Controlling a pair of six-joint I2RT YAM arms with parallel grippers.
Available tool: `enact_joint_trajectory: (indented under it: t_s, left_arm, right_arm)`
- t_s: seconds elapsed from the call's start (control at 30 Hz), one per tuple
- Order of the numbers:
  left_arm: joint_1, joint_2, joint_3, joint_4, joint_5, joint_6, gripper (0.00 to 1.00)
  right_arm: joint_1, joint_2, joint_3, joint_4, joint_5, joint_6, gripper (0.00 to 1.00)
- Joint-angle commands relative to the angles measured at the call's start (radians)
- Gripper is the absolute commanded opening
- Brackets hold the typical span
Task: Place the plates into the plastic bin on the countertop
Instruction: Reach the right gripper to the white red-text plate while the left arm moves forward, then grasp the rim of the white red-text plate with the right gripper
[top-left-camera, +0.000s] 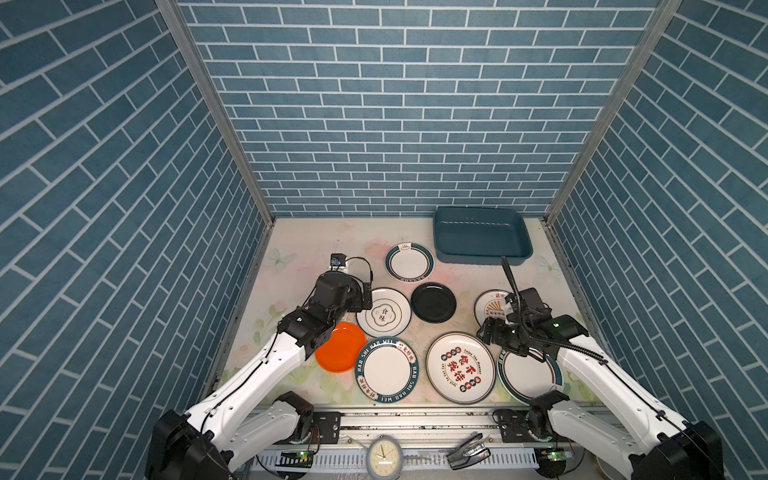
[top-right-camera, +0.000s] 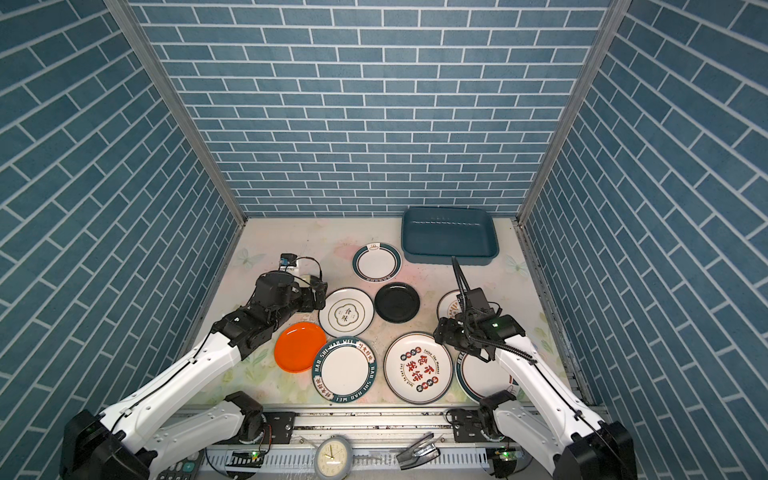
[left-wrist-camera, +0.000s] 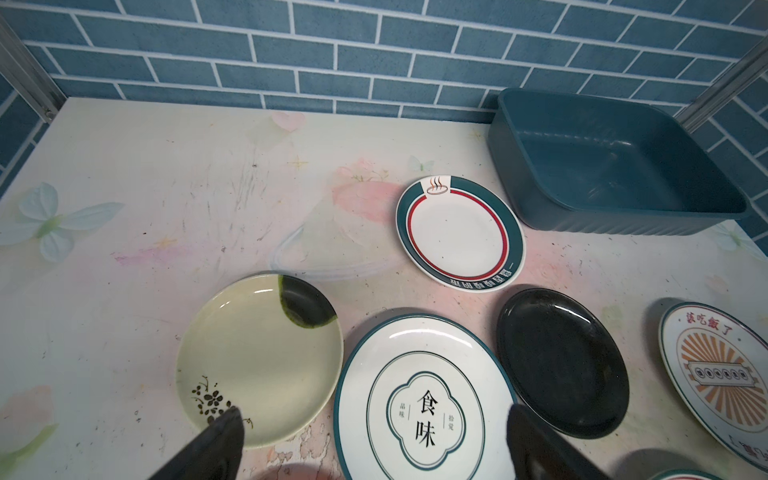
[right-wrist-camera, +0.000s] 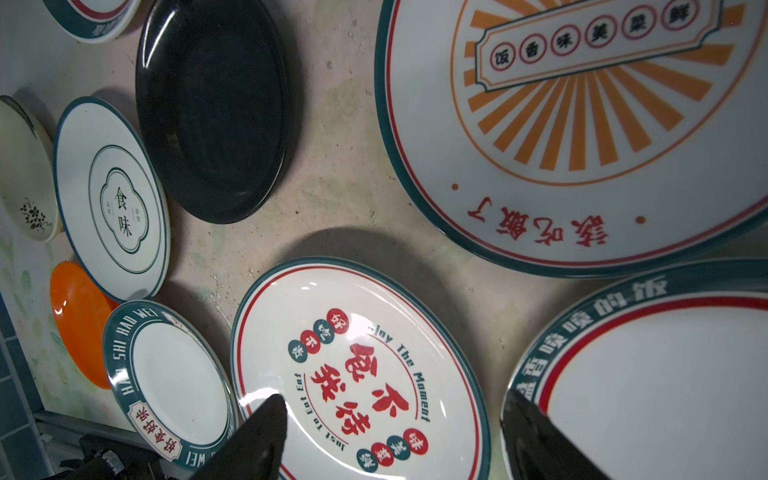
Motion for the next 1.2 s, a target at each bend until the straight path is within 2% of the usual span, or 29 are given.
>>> enact_joint_trajectory:
  t_s: [0.0,0.17,0.5,0.8,1.17]
  left_arm:
    - [-0.01,-0.008,-0.005,-0.021,0.064,-0.037,1.0]
    - [-0.039,-0.003,-0.039,-0.006,0.17,-0.109,1.0]
    - [-0.104,0.025,-0.051,0.006,0.157,-0.143,1.0]
    - [-0.11,0.055,-0.051,0.039,0.159,-0.139,1.0]
    - [-0.11,0.06,-0.051,0.046,0.129,-0.134,1.0]
  right_arm:
    - [0.015,0.014,-0.023,0.068,0.002,0.059,0.81]
    - [0.033,0.039,-0.045,0.097,-0.001,0.07,0.81]
    - [0.068,0.074,-0.078,0.086,0.028,0.072,0.8]
    - [0.092,0.016,-0.128,0.039,0.05,0.103,0.79]
    - [0.103,0.069,-0.129,0.061,0.053,0.109,0.78]
